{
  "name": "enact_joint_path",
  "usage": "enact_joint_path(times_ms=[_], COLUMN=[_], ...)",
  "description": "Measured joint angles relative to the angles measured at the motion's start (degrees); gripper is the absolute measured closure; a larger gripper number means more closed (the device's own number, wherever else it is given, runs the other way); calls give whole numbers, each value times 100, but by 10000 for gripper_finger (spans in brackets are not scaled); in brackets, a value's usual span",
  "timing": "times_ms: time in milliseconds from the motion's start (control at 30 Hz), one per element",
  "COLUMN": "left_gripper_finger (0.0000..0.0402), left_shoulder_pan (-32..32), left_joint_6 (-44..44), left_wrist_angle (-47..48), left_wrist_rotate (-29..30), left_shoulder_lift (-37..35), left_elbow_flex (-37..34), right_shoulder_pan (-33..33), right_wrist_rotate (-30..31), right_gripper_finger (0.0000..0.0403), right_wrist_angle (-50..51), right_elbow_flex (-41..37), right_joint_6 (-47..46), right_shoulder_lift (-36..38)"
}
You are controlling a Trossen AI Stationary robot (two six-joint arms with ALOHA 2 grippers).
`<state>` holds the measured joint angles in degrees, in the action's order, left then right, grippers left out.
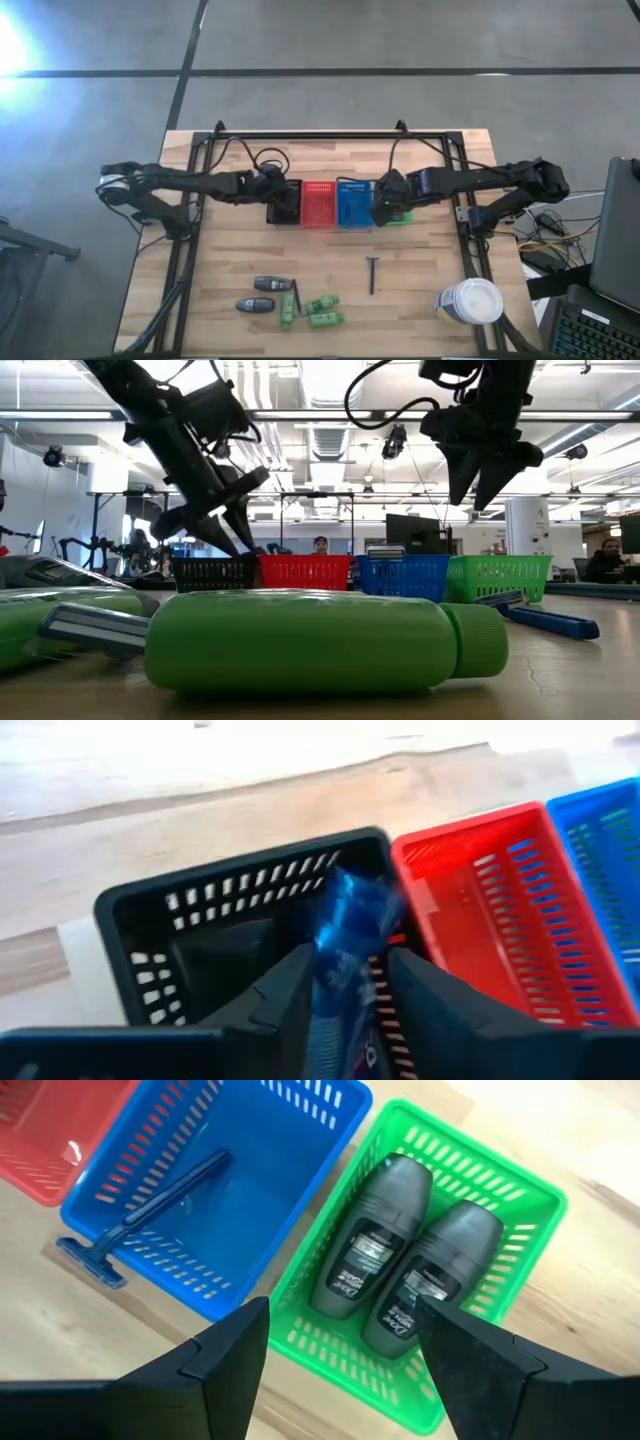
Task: Pick & Place Travel size toiletries
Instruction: Put the blue shave cream into the black basket, then adjust the blue razor in the blue basket
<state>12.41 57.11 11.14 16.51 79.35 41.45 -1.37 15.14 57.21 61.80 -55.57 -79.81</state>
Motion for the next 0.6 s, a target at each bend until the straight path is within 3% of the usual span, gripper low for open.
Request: enact_joint_path(times_ms=[267,467,600], left_gripper_finger=[195,184,184], left_shoulder_pan=[-14,-49,-71], left_joint_6=[-414,-1141,-1635], left_wrist_angle=[415,538,479], left_wrist_rotate=[-41,-285,-775], left_shoulder_lift=[-29,-35,-39], left_elbow_flex=[414,646,678], right_shoulder_pan=[0,0,-2], right_wrist_rotate=[20,31,50], right_gripper_finger=[134,120,115], right_wrist_angle=[-71,-75,-74], right_elbow_flex=[-13,-22,-22], right_joint_6=[2,45,72], right_shoulder_lift=[152,185,185])
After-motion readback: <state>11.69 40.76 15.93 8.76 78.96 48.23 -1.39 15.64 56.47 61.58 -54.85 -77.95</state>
